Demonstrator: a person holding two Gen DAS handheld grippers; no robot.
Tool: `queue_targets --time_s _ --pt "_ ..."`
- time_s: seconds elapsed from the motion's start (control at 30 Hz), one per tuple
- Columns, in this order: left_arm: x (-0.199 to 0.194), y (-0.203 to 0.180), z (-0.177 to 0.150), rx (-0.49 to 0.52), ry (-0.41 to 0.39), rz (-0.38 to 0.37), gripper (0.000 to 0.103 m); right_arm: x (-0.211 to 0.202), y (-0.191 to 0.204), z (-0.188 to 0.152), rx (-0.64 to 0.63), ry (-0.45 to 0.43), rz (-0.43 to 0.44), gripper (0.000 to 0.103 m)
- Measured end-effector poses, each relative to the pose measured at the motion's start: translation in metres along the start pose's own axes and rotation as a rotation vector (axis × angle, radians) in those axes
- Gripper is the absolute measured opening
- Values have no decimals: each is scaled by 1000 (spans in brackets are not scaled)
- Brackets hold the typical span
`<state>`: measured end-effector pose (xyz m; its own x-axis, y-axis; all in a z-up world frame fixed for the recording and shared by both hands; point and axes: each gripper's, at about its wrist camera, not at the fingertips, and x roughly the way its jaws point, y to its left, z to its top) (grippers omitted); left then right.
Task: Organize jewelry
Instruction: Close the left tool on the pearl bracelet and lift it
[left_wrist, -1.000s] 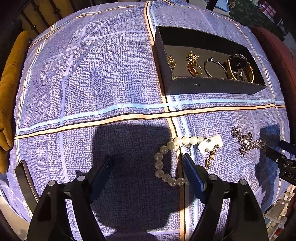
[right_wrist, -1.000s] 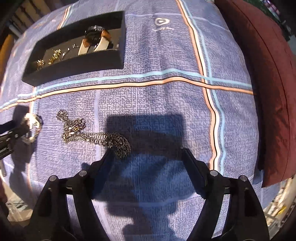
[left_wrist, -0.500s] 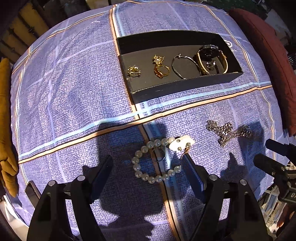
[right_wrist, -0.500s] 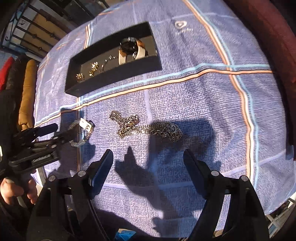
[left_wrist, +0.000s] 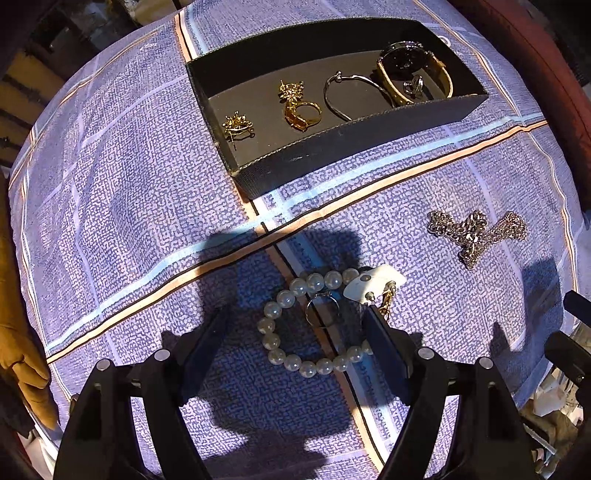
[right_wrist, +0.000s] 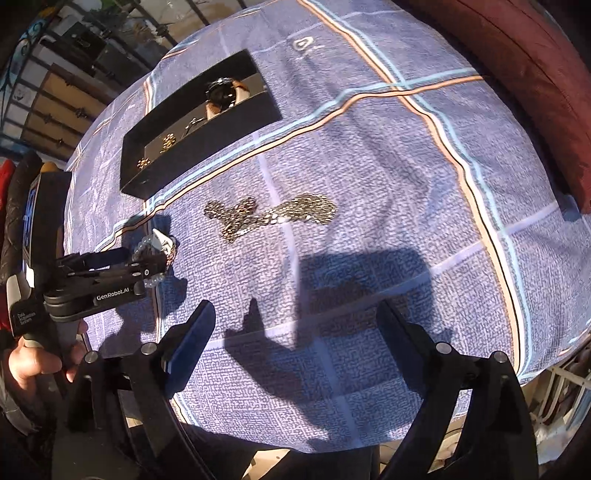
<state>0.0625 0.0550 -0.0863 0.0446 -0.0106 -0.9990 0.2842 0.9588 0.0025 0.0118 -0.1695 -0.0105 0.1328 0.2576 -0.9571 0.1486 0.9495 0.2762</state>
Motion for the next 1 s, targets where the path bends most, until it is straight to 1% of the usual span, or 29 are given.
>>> queue_targets --time_s 0.03,0.07,0.1,0.17,0.23,0.33,0.37,0.47,0.5,0.57,0.63,0.7,0.77,0.83,0.93,0.97,1.0 --pt "-2 0 2 -4 -6 5 75 2 5 2 -22 3 0 88" --pt "-4 4 -9 -16 -17 5 75 4 10 5 -49 3 -1 88" --pt "-13 4 -14 -30 -27 -5 75 8 16 10 -73 1 -2 88" --pt "-19 6 -14 -55 -40 -23 75 10 17 14 -101 3 -1 88" --pt "-23 10 -15 -81 -52 -53 75 14 15 18 -116 17 2 88" --pt "-30 17 -26 -122 -76 -85 75 22 6 25 -121 46 6 88" --pt "-31 21 -32 -135 -74 -110 75 26 4 28 -119 54 7 88" --pt "-27 26 -44 -173 -74 -143 73 31 -4 34 -121 74 8 88" --pt "-25 24 -51 -181 -76 -153 72 31 -6 37 -126 75 6 88" --pt "-21 17 -55 -185 -82 -163 68 30 -9 40 -130 75 7 88" --pt "-15 16 -51 -195 -78 -179 63 32 -8 43 -139 79 15 88" --pt "-10 11 -44 -203 -83 -172 61 34 -7 44 -158 88 11 88" --pt "0 21 -40 -220 -97 -180 61 36 -6 43 -175 101 13 88" --pt "0 28 -35 -236 -108 -183 56 39 -6 42 -186 111 13 88" --pt "-1 31 -21 -195 -116 -151 55 45 -6 44 -189 128 16 88" --pt "0 28 -21 -184 -125 -138 54 46 -6 46 -191 132 19 88" --pt "-1 27 -22 -175 -137 -123 51 48 -4 47 -195 133 18 88"
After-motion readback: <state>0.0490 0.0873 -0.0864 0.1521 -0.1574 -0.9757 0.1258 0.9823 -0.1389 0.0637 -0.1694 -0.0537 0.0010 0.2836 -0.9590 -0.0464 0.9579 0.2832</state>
